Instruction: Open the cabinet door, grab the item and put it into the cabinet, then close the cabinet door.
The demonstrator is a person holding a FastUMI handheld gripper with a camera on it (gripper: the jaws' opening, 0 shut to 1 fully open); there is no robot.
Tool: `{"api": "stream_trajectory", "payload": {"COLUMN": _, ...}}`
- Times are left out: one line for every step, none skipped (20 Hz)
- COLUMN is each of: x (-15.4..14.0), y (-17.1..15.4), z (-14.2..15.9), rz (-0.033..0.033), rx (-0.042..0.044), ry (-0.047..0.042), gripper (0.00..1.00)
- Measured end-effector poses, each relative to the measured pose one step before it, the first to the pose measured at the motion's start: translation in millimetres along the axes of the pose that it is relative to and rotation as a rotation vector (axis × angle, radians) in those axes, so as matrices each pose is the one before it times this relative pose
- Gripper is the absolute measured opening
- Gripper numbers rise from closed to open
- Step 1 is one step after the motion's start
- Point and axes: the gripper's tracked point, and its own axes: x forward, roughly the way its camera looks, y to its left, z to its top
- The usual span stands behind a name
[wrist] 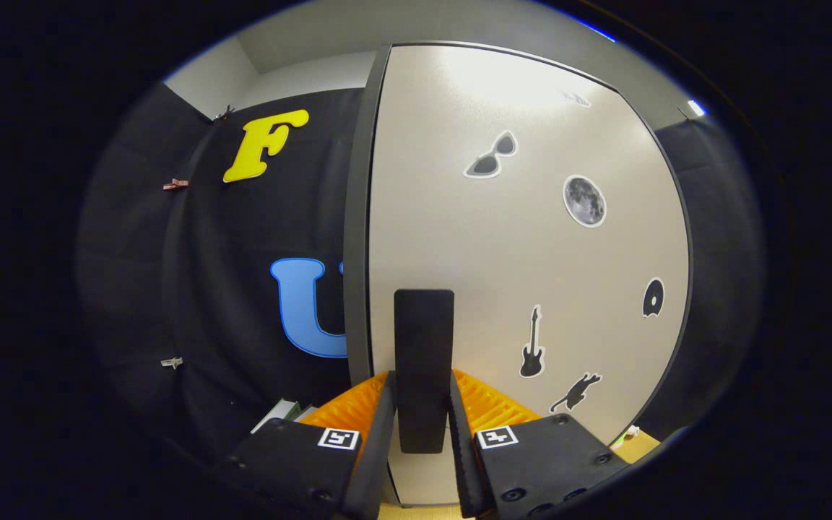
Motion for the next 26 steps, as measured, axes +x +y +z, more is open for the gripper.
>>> {"api": "stream_trajectory", "payload": {"x": 0.13, "y": -3.04, "z": 3.37, "rz": -0.01728, "rx": -0.00174, "ry": -0.01564, "gripper": 0.48}}
{"api": "stream_trajectory", "payload": {"x": 0.70, "y": 1.11, "z": -0.42, "rz": -0.00011, "rx": 0.00651, "ry": -0.00655, "gripper": 0.41}}
{"api": "stream_trajectory", "payload": {"x": 0.24, "y": -1.22, "z": 0.22, "rz": 0.00710, "rx": -0.00695, "ry": -0.00152, "gripper": 0.34}}
{"api": "stream_trajectory", "payload": {"x": 0.52, "y": 0.22, "z": -0.85, "rz": 0.00368, "rx": -0.01005, "ry": 0.00835, "gripper": 0.29}}
{"api": "stream_trajectory", "payload": {"x": -0.77, "y": 0.50, "z": -2.23, "rz": 0.00575, "rx": -0.00105, "ry": 0.01464, "gripper": 0.24}}
{"api": "stream_trajectory", "payload": {"x": -2.40, "y": 1.07, "z": 0.12, "rz": 0.00677, "rx": 0.01906, "ry": 0.01064, "gripper": 0.18}}
{"api": "stream_trajectory", "payload": {"x": -2.32, "y": 0.25, "z": 0.42, "rz": 0.00810, "rx": 0.00737, "ry": 0.00859, "gripper": 0.18}}
{"api": "stream_trajectory", "payload": {"x": -2.59, "y": -1.40, "z": -0.45, "rz": 0.00276, "rx": -0.00424, "ry": 0.00620, "gripper": 0.19}}
{"api": "stream_trajectory", "payload": {"x": -5.19, "y": -0.60, "z": 0.21, "rz": 0.00588, "rx": -0.01022, "ry": 0.00488, "gripper": 0.18}}
{"api": "stream_trajectory", "payload": {"x": -8.22, "y": 0.72, "z": 1.09, "rz": 0.01159, "rx": 0.00102, "ry": 0.00161, "gripper": 0.18}}
{"api": "stream_trajectory", "payload": {"x": -9.86, "y": 1.14, "z": 1.69, "rz": 0.01770, "rx": 0.00740, "ry": 0.00192, "gripper": 0.18}}
{"api": "stream_trajectory", "payload": {"x": -13.15, "y": 1.07, "z": 2.23, "rz": 0.01641, "rx": 0.00741, "ry": -0.00013, "gripper": 0.18}}
{"api": "stream_trajectory", "payload": {"x": -14.32, "y": -0.62, "z": 1.00, "rz": 0.01977, "rx": -0.00270, "ry": -0.00184, "gripper": 0.18}}
{"api": "stream_trajectory", "payload": {"x": -17.84, "y": -4.09, "z": -0.96, "rz": 0.01980, "rx": -0.00584, "ry": -0.00340, "gripper": 0.18}}
{"api": "stream_trajectory", "payload": {"x": -5.45, "y": 0.53, "z": 2.83, "rz": 0.01765, "rx": 0.00021, "ry": 0.00292, "gripper": 0.18}}
{"api": "stream_trajectory", "payload": {"x": -6.72, "y": -2.16, "z": 0.36, "rz": 0.01605, "rx": 0.00883, "ry": 0.00499, "gripper": 0.18}}
{"api": "stream_trajectory", "payload": {"x": -9.33, "y": -2.13, "z": 1.87, "rz": 0.01531, "rx": 0.01031, "ry": 0.00269, "gripper": 0.18}}
{"api": "stream_trajectory", "payload": {"x": -11.51, "y": -1.88, "z": 2.53, "rz": 0.01374, "rx": 0.00506, "ry": 0.00510, "gripper": 0.18}}
{"api": "stream_trajectory", "payload": {"x": -9.50, "y": -2.33, "z": 2.37, "rz": 0.01201, "rx": 0.00427, "ry": 0.00696, "gripper": 0.18}}
{"api": "stream_trajectory", "payload": {"x": -9.20, "y": -2.55, "z": 2.94, "rz": 0.00831, "rx": 0.00921, "ry": 0.00299, "gripper": 0.18}}
{"api": "stream_trajectory", "payload": {"x": -8.14, "y": -3.83, "z": 1.28, "rz": 0.00416, "rx": 0.00884, "ry": 0.00290, "gripper": 0.18}}
{"api": "stream_trajectory", "payload": {"x": -7.36, "y": -5.66, "z": -1.10, "rz": 0.00223, "rx": 0.00974, "ry": -0.00185, "gripper": 0.18}}
{"api": "stream_trajectory", "payload": {"x": -6.82, "y": -5.14, "z": 0.26, "rz": -0.00020, "rx": 0.01082, "ry": 0.00376, "gripper": 0.18}}
{"api": "stream_trajectory", "payload": {"x": -7.96, "y": -5.14, "z": 1.25, "rz": -0.00234, "rx": 0.01119, "ry": -0.00388, "gripper": 0.18}}
{"api": "stream_trajectory", "payload": {"x": -7.34, "y": -5.45, "z": 0.76, "rz": -0.00340, "rx": 0.00398, "ry": -0.00085, "gripper": 0.18}}
{"api": "stream_trajectory", "payload": {"x": -8.08, "y": -6.08, "z": 1.50, "rz": -0.00427, "rx": 0.00069, "ry": -0.00588, "gripper": 0.18}}
